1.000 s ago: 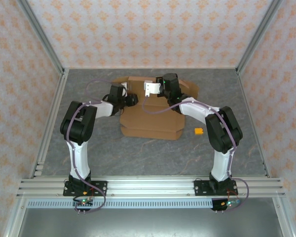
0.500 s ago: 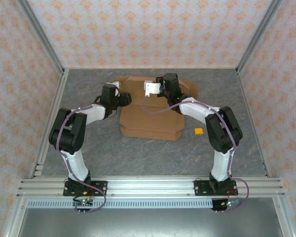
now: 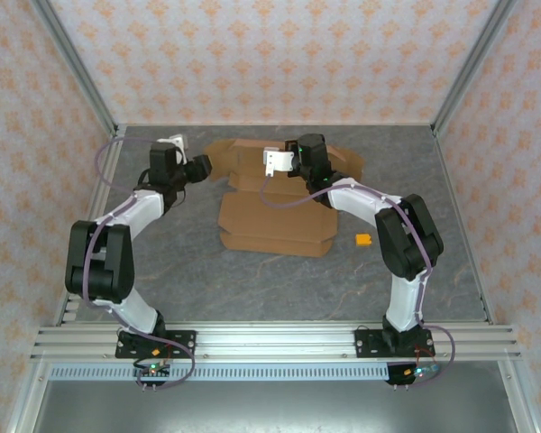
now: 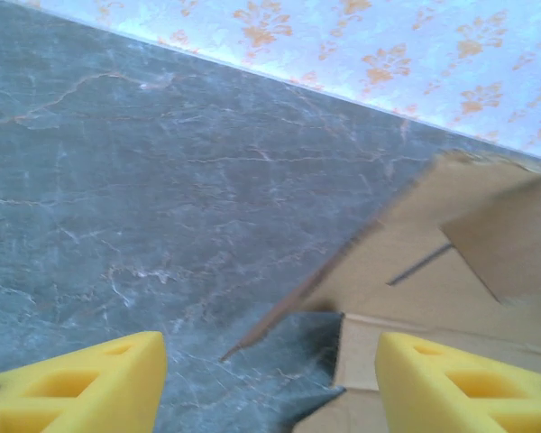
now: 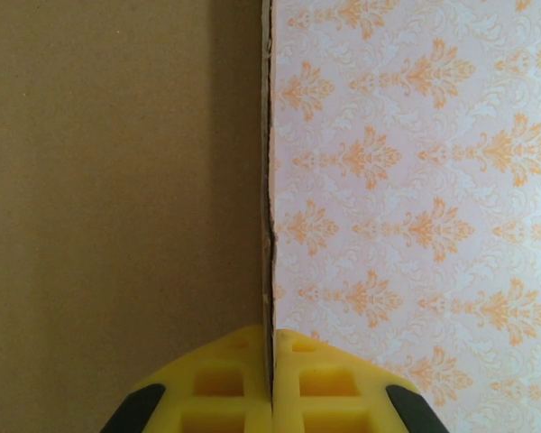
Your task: Fold the paper box
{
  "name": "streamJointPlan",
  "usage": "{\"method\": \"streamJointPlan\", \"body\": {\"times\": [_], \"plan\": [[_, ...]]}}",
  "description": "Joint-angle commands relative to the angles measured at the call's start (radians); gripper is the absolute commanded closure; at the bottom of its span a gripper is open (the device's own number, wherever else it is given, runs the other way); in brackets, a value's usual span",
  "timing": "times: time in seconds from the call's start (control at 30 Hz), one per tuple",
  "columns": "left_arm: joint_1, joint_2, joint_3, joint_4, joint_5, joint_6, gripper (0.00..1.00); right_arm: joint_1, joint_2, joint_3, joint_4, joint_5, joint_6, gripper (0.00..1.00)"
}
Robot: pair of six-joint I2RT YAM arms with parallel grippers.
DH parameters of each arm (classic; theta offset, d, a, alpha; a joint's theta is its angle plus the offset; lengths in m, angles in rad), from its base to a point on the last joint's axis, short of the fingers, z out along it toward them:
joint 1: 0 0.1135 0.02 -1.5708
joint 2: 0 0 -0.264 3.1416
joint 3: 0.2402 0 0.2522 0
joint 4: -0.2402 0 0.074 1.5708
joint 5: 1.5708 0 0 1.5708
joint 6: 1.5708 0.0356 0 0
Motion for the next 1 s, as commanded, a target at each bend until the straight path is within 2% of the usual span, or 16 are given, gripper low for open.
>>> {"method": "streamJointPlan", "body": {"times": [0.0,0.1,0.27,0.47,0.53,0.63,0.8,0.97], "plan": [[0.008,0.063,0.073,-0.069,0.071,0.058,0.36,-0.002,0.006,0.028,-0.012,-0.002,-0.004,1.00],[0.007,0.107,0.127,-0.075,0.123,0.080,0.35,-0.003,0.008,0.027,-0.014,0.002,-0.009,1.00],[0.009,0.178,0.212,-0.120,0.125,0.164,0.35,-0.004,0.008,0.029,-0.019,-0.001,-0.012,1.00],[0.015,0.224,0.258,-0.098,0.134,0.216,0.39,-0.004,0.012,0.038,-0.027,-0.007,-0.011,1.00],[0.016,0.239,0.278,-0.093,0.157,0.227,0.44,-0.004,0.012,0.041,-0.028,-0.006,-0.013,1.00],[0.015,0.239,0.284,-0.062,0.196,0.220,0.56,-0.003,0.014,0.041,-0.029,-0.006,-0.014,1.00],[0.014,0.239,0.270,-0.036,0.227,0.191,0.80,-0.002,0.015,0.030,-0.025,-0.004,-0.054,1.00],[0.014,0.218,0.222,0.005,0.227,0.150,0.89,-0.001,0.030,-0.001,0.038,0.018,-0.145,1.00]]}}
